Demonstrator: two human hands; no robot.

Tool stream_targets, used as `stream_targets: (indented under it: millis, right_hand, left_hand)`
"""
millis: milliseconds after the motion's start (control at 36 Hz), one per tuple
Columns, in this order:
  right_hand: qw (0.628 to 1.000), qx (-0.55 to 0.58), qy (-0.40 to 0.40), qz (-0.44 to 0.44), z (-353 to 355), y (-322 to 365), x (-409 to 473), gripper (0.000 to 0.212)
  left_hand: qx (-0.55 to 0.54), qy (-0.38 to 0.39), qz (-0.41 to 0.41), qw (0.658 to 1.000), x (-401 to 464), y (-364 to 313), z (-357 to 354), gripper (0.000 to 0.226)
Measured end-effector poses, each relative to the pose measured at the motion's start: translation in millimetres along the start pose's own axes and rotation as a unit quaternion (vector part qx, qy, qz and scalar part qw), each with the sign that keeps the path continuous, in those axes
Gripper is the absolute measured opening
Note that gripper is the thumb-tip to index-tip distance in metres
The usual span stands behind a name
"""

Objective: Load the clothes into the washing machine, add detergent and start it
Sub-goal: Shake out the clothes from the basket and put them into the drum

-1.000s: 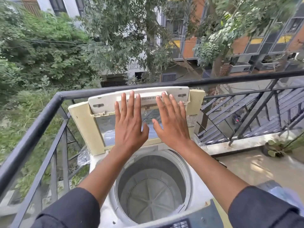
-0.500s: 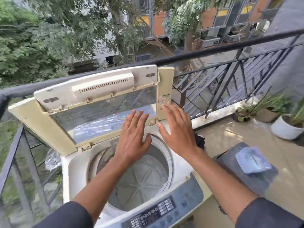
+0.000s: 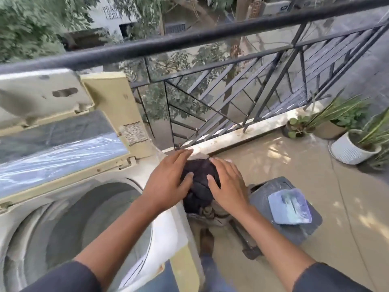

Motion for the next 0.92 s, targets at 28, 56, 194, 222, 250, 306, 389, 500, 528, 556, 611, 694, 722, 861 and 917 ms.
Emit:
stream_targets:
  millis: [28, 56, 194, 222, 250, 306, 389, 500, 528, 556, 611, 694, 722, 861, 917]
  right_hand:
    - [1.0, -0.005, 0.019, -0.013, -6.9, -16.1, 2.9, 0.052]
    - [0.999, -0.012, 0.038, -0.027, -13.8, -31.1, 6.1, 0.052]
    - [0.992, -0.032, 0.109, -0.061, -52.3, -97.4, 12.2, 0.053]
    - [0.99, -0.032, 0.122, -0.066, -60.9, -109.2, 11.0, 0.052]
    - [0.987, -0.033, 0.139, -0.072, -69.8, -120.8, 9.0, 0.052]
    - [0.981, -0.037, 0.172, -0.085, -88.5, -141.5, 4.0, 0.051]
    - [0.967, -0.045, 0.231, -0.097, -119.6, -166.7, -4.8, 0.048]
    - [0.944, -0.067, 0.309, -0.092, -161.5, -189.0, -10.3, 0.053]
    - [0.94, -0.079, 0.322, -0.078, -167.7, -189.8, -7.4, 0.054]
    - [0.936, -0.089, 0.335, -0.061, -173.4, -189.3, -3.1, 0.055]
    - [0.928, -0.103, 0.356, -0.027, -190.5, -188.4, 3.6, 0.067]
    - [0.907, -0.1, 0.409, -0.028, -223.7, -189.6, 10.8, 0.091]
    - [0.901, -0.105, 0.421, -0.024, -235.3, -190.0, 12.1, 0.098]
    - [0.89, -0.131, 0.437, -0.019, -275.5, -189.6, 12.5, 0.077]
    - [0.899, -0.116, 0.421, -0.039, -282.7, -190.2, 12.8, 0.051]
  left_hand:
    - [0.0, 0.016, 0.014, 1.0, 8.9, -3.3, -10.2, 0.062]
    - [-0.003, 0.032, 0.031, 0.999, 17.4, -6.5, -20.3, 0.062]
    - [-0.011, 0.088, 0.118, 0.989, 51.2, -10.7, -74.5, 0.059]
    - [-0.009, 0.099, 0.136, 0.986, 56.3, -8.0, -86.5, 0.06]
    - [-0.007, 0.114, 0.157, 0.981, 60.7, -4.2, -99.1, 0.061]
    - [-0.001, 0.145, 0.201, 0.969, 67.1, 4.6, -124.1, 0.063]
    - [0.008, 0.184, 0.265, 0.946, 71.4, 17.4, -156.9, 0.063]
    - [-0.015, 0.212, 0.344, 0.915, 76.8, 34.6, -196.1, 0.065]
    - [-0.021, 0.214, 0.367, 0.905, 78.5, 39.2, -205.5, 0.064]
    - [-0.026, 0.213, 0.387, 0.897, 80.1, 42.9, -214.0, 0.063]
    - [-0.035, 0.208, 0.422, 0.882, 82.3, 49.7, -228.9, 0.059]
    - [-0.042, 0.207, 0.45, 0.868, 80.3, 60.4, -246.5, 0.051]
    - [-0.043, 0.208, 0.456, 0.864, 78.7, 63.4, -250.5, 0.05]
    - [-0.02, 0.23, 0.432, 0.872, 68.5, 71.6, -264.1, 0.062]
    - [-0.027, 0.237, 0.436, 0.868, 66.7, 72.0, -267.6, 0.062]
Point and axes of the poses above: each hand's wrist, its own x-axis towards the middle knuckle, its own z-axis out of the back of the hand, y = z × x, the point moved 1 cm from there along x, towards the middle knuckle, and after that the axes turned 9 degrees about -y, right-handed, at the moved point
